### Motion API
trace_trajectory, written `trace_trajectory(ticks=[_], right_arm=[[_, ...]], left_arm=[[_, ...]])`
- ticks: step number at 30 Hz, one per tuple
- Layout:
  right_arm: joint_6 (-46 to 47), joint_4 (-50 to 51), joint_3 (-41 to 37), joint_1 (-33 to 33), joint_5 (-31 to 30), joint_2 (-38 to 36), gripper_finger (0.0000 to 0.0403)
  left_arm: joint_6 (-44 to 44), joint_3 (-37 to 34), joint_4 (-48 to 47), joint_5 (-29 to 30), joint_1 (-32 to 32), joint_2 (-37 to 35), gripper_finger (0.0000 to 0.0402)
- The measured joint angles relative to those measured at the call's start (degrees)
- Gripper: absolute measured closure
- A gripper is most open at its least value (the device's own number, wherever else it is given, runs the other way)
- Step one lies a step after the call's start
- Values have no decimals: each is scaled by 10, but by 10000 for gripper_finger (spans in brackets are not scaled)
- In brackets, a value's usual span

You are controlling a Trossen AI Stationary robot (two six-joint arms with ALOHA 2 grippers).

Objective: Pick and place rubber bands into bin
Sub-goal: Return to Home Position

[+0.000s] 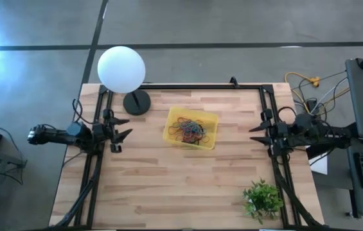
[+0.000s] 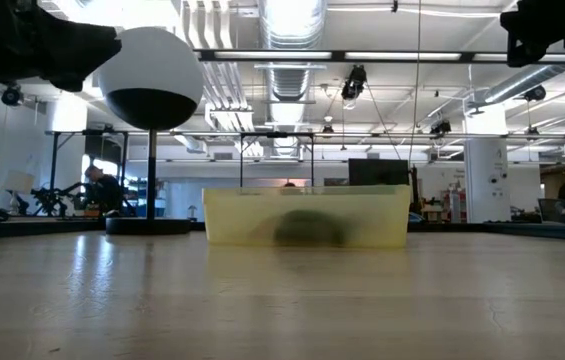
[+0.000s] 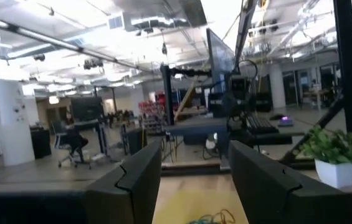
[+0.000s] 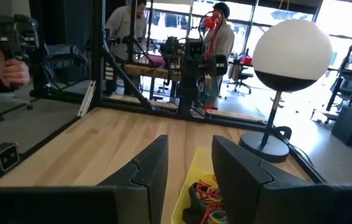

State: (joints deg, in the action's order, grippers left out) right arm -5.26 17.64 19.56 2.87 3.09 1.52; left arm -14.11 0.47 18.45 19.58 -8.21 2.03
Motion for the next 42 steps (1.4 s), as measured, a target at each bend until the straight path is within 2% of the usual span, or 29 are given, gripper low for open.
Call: trace_trajectory(ticks=[7,16,21,32,42], right_arm=[[2,-1,-2,0,2,0,289],[-11,-28,-12,0,4,0,296],[-10,-30,-15,0,15,0,294],[-20,-68,-41,0,16,0,299],[-3,-59,-53,0,26,0,305]], left_arm=[[21,0,-19,-4,0,4,230],[-32,-1,74,-83,0,28,230],[-29,-1,64,-105,0,45,230],[-12,-1,168,-108,22,194,230],[3,-2,140,-118,46,184,230]])
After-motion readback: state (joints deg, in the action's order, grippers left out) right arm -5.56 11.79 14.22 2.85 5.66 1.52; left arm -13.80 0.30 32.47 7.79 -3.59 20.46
